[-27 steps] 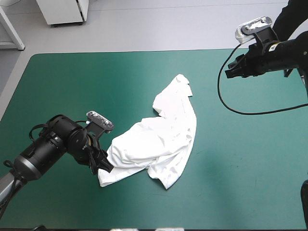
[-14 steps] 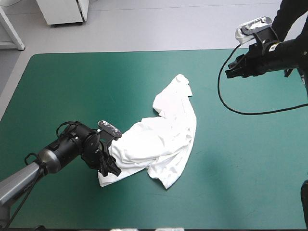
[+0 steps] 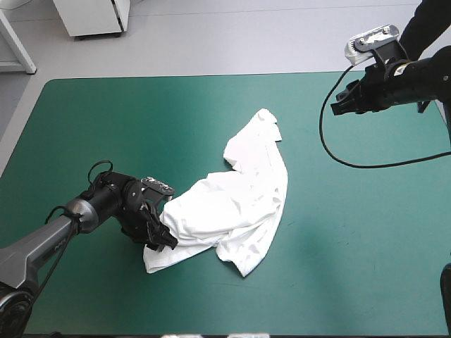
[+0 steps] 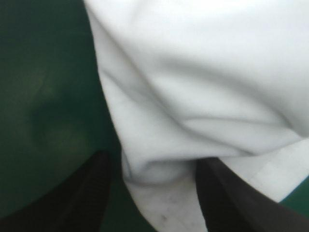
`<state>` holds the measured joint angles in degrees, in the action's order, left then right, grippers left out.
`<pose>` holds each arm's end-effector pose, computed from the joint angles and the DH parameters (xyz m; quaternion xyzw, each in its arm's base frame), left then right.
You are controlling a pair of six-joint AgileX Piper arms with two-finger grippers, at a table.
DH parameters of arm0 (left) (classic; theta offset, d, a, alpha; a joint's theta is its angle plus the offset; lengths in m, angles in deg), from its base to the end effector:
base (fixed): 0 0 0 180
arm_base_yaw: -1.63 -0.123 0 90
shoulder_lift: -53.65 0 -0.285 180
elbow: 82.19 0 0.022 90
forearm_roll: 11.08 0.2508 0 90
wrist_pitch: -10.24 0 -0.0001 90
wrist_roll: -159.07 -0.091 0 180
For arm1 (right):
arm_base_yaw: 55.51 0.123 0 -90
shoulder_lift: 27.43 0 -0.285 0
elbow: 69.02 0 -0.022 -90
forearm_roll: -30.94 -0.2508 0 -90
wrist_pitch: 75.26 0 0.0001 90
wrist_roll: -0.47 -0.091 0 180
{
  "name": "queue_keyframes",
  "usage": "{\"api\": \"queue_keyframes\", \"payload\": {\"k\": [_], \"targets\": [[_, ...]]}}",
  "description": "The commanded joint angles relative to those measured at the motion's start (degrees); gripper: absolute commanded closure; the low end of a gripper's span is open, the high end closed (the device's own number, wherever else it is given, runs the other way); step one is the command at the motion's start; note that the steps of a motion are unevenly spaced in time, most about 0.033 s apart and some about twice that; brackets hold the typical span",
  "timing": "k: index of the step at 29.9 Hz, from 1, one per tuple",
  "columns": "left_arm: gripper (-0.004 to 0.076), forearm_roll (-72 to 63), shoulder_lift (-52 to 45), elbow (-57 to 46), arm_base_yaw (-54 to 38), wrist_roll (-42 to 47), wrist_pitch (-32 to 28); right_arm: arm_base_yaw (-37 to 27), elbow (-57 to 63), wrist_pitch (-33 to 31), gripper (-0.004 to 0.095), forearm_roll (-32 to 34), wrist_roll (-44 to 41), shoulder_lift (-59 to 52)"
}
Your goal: Fold the cloth
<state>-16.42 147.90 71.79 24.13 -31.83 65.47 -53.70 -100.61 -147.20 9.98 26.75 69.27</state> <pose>0.2339 -0.1044 0.2093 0.2628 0.9632 -0.0430 0.0350 0.3099 0.0408 0.4701 -0.2326 0.8851 0.1012 0.3903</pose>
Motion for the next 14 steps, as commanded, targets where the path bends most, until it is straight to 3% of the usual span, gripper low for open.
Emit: {"api": "queue_keyframes", "payload": {"k": [1, 4, 9, 14], "targets": [[0.0323, -1.0, 0.0, 1.1, 0.0, -0.1, -0.6, -0.3, -1.5, 0.7, 0.0597, -1.0, 0.1, -1.2], [0.0386, -1.2, 0.7, 1.1, 0.0, 0.2, -0.6, -0.3, -1.5, 2.2, 0.0597, -1.0, 0.1, 1.2], [0.0731, -1.6, 0.7, 1.1, 0.0, 0.2, -0.4, -0.2, -1.6, 6.6, 0.0597, -1.6, 1.0, 7.0], [0.0733, -2.0, 0.7, 1.1, 0.1, 1.3, 0.7, 1.2, -1.6, 7.4, 0.0568, -3.7, 4.3, 13.1]]}}
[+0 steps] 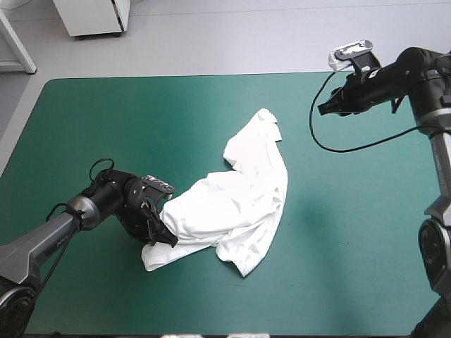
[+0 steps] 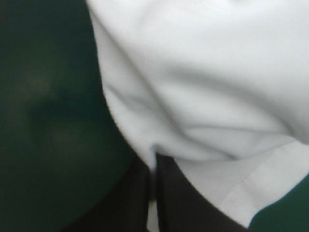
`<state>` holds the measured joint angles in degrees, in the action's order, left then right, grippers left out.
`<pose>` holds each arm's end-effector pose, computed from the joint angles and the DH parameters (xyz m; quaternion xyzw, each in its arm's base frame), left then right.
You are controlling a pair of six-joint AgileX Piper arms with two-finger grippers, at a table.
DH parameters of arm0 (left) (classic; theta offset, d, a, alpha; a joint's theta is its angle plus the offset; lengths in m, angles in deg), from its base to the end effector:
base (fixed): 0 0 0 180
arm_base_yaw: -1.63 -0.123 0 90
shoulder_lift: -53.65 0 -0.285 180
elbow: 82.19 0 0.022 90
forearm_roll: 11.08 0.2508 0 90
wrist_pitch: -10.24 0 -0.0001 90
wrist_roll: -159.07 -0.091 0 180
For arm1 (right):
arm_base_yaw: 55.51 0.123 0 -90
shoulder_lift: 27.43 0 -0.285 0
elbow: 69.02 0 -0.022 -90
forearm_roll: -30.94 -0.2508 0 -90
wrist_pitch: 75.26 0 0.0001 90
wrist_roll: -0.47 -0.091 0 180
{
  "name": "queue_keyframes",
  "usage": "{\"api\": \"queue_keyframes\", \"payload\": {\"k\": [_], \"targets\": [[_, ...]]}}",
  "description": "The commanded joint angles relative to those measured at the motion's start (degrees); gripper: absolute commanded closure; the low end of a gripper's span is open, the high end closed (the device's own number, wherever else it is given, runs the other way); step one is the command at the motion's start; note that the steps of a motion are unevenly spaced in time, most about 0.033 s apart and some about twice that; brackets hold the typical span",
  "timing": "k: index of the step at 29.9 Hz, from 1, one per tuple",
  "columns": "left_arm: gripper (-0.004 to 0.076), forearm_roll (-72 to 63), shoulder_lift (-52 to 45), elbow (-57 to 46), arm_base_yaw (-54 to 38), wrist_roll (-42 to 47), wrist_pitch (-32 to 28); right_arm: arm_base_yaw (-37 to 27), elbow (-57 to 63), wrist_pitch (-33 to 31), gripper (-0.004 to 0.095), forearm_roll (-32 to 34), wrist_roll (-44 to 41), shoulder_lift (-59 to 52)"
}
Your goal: Fold the cloth
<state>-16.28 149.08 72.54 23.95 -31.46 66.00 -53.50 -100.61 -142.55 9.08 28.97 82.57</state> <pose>0.2375 -0.1049 0.2070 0.2590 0.9646 -0.0412 0.0268 0.3874 0.0449 0.3934 -0.2291 0.9100 0.1174 0.3251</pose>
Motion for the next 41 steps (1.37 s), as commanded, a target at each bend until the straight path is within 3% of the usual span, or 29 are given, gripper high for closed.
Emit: {"api": "queue_keyframes", "payload": {"k": [1, 6, 22, 41], "targets": [[0.0733, -2.7, -0.6, 0.4, 0.3, 0.9, 0.5, 1.5, -1.6, 3.0, 0.0551, -2.8, 2.4, 0.8], [0.0733, -4.7, -1.6, 0.6, 0.3, 0.9, 1.0, 4.5, -2.4, 7.3, 0.0471, -2.6, 3.3, 5.7], [0.0733, -4.6, -3.5, 5.4, 0.3, 1.1, 4.4, 9.9, -15.6, 6.3, 0.0471, 0.0, 2.9, 23.0], [0.0733, -4.3, -3.5, 5.4, 0.3, 0.9, 4.7, 14.1, -18.2, 8.4, 0.0481, 0.9, 2.4, 32.0]]}}
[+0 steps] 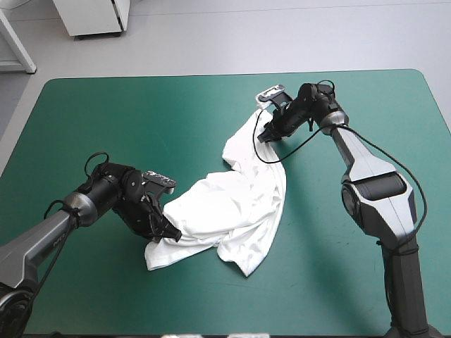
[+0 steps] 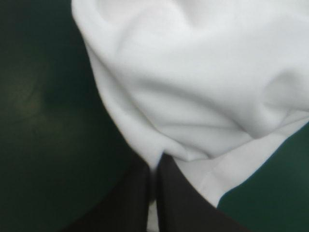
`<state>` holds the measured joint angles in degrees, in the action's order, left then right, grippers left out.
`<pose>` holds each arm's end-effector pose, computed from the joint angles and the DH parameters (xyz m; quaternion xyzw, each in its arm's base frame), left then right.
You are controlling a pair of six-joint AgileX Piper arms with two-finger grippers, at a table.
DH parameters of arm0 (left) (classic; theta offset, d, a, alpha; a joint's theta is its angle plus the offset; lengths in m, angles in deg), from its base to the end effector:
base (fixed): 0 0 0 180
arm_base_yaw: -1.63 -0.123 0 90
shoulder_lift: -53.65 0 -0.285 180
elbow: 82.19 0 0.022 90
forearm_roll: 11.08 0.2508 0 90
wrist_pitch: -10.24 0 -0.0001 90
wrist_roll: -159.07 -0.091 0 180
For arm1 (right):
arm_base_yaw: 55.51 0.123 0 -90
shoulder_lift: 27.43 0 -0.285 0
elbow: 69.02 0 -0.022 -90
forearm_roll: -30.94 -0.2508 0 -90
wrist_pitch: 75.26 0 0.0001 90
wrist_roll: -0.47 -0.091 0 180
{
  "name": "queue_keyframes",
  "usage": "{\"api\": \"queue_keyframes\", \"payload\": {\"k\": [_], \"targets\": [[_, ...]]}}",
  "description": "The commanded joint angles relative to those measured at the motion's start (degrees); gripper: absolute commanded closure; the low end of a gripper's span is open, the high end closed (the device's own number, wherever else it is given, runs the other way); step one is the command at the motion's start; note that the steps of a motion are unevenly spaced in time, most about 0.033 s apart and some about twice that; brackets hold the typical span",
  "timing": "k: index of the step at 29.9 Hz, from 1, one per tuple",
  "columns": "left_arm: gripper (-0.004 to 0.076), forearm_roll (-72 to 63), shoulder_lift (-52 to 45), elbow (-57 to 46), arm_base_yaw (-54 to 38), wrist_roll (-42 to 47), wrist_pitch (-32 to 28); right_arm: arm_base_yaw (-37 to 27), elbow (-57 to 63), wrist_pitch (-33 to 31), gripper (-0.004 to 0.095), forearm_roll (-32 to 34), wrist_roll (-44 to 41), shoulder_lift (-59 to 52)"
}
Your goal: Fold the cloth
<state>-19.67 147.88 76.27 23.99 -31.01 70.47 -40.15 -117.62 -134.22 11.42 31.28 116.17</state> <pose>0.2388 -0.1110 0.2280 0.2449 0.9667 -0.0696 0.0275 0.4959 0.1633 0.2148 -0.3282 0.9039 0.1299 0.2417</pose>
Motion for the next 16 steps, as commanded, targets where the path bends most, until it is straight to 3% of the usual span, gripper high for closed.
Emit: {"api": "queue_keyframes", "payload": {"k": [1, 3, 8, 16], "targets": [[0.0733, -0.9, -2.3, 1.6, 0.3, 0.5, 0.3, 0.8, -1.2, 0.1, 0.0508, -1.3, -0.4, -1.2], [0.0733, -0.9, -2.3, 1.6, 0.3, 0.5, 0.3, 1.1, -1.2, -0.2, 0.0576, -1.3, -0.4, -0.9], [0.0733, -0.9, -2.3, 1.6, 0.3, 0.6, 0.1, 0.7, -1.2, -0.6, 0.0929, -1.3, -0.5, -1.0], [0.0733, -0.9, -4.9, 7.2, 0.3, 0.9, 4.5, -3.2, -1.2, -6.5, 0.0921, 0.0, -2.3, -5.6]]}}
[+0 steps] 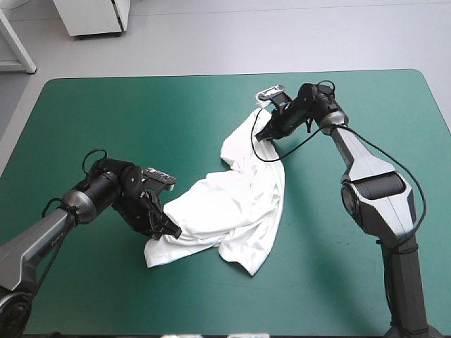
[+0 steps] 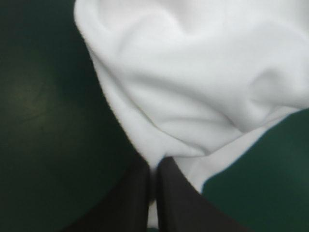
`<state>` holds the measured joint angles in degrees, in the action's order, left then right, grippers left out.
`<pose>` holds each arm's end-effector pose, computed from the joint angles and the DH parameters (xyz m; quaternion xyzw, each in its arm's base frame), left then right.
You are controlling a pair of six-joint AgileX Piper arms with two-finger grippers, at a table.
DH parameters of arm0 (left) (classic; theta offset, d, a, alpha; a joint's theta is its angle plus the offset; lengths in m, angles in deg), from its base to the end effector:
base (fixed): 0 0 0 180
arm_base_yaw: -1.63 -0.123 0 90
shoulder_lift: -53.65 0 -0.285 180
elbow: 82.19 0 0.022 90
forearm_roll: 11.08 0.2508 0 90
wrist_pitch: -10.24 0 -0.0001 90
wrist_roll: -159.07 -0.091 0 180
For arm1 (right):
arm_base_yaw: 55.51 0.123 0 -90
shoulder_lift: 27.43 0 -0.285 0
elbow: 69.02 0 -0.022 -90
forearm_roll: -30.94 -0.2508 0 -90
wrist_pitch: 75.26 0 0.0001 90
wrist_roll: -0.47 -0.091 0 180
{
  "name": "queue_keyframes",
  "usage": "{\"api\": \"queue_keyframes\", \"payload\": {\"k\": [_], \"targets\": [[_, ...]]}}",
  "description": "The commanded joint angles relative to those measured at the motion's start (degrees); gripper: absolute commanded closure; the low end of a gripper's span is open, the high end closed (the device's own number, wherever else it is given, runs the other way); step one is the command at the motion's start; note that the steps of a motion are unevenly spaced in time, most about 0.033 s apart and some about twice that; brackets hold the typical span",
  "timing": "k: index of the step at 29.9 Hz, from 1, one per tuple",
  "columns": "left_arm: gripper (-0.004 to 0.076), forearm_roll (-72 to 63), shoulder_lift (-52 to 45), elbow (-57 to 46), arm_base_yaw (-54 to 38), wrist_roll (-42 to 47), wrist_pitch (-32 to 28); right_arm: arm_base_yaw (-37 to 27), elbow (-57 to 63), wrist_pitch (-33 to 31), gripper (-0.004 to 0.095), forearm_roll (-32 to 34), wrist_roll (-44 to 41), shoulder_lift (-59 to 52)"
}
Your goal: Fold the cloth
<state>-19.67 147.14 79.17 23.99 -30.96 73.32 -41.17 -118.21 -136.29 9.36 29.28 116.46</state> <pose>0.2412 -0.1123 0.2435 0.2480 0.9655 -0.0722 0.0341 0.4963 0.1571 0.2149 -0.3027 0.9130 0.1518 0.2274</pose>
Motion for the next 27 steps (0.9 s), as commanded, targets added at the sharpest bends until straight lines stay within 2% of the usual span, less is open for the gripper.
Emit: {"api": "queue_keyframes", "payload": {"k": [1, 4, 9, 14, 18, 22, 27], "targets": [[0.0733, -0.9, -5.1, 5.6, 0.3, 1.3, 1.9, -2.9, -0.6, -4.8, 0.0921, 2.4, -0.4, -7.1], [0.0733, -0.8, -8.6, 11.5, 0.3, 2.1, 3.6, -5.6, -0.6, -6.7, 0.0921, 2.3, -1.2, -12.7], [0.0733, 1.3, -13.5, 20.8, 0.3, 2.3, 10.7, -9.7, 0.0, -7.4, 0.0921, 2.3, -1.9, -23.5], [0.0733, 9.1, -19.7, 28.4, 0.3, 5.7, 10.7, -13.5, 0.0, -7.0, 0.0921, 2.2, -3.1, -35.1], [0.0733, 12.5, -23.0, 35.8, 0.3, 6.4, 10.7, -15.8, 0.0, -3.6, 0.0921, 2.2, -3.8, -44.7], [0.0733, 16.0, -23.8, 44.7, 0.3, 6.4, 10.7, -16.3, 0.0, -0.1, 0.0921, 2.2, -4.4, -53.0], [0.0733, 16.5, -23.8, 55.0, 0.3, 6.0, 10.6, -16.3, 0.0, 0.8, 0.0921, 1.6, -5.1, -60.0]]}}
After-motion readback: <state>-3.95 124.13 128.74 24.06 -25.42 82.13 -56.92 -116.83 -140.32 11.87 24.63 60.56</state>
